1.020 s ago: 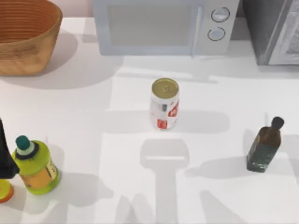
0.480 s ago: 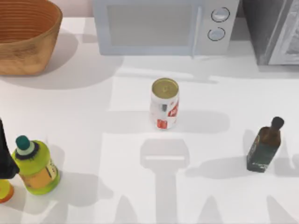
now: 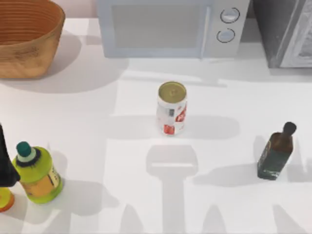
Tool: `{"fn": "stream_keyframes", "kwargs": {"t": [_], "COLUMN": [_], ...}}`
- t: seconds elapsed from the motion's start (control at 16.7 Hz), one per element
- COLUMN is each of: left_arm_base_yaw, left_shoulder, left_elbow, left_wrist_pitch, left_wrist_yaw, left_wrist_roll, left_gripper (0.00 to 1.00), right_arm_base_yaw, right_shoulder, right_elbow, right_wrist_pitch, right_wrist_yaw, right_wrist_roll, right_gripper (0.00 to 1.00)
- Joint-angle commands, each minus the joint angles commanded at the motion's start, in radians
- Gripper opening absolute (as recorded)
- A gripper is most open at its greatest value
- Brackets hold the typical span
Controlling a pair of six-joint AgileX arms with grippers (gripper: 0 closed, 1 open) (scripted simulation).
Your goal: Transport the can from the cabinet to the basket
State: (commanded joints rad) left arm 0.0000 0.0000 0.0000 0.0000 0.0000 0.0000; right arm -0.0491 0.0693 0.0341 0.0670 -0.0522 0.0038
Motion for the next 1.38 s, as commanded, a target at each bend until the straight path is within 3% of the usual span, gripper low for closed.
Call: {"fn": "stream_keyframes", "kwargs": {"t": [0.24, 0.72, 0.96, 1.2, 1.38], "left_arm_base_yaw": [0.000, 0.000, 0.000, 0.000, 0.000], "left_shoulder": [0.000, 0.000, 0.000, 0.000, 0.000], "left_elbow": [0.000, 0.000, 0.000, 0.000, 0.000], "left_wrist_pitch": [0.000, 0.000, 0.000, 0.000, 0.000], "left_wrist_yaw": [0.000, 0.000, 0.000, 0.000, 0.000], "left_wrist_roll": [0.000, 0.000, 0.000, 0.000, 0.000], "left_gripper": [1.00, 1.00, 1.00, 1.00, 1.00], "right_arm_base_yaw": [-0.166, -0.608, -0.809, -0.947, -0.976], "right_shoulder": [0.234, 1.029, 1.333, 1.469, 1.481], "right_elbow": [0.083, 0.250, 0.302, 0.328, 0.333], "right_wrist_pitch": [0.224, 0.823, 1.026, 1.129, 1.144], "right_wrist_yaw": [-0.166, -0.601, -0.797, -0.931, -0.959], "right_wrist_roll": [0.010, 0.028, 0.030, 0.028, 0.028], "right_gripper": [1.00, 1.00, 1.00, 1.00, 1.00]}}
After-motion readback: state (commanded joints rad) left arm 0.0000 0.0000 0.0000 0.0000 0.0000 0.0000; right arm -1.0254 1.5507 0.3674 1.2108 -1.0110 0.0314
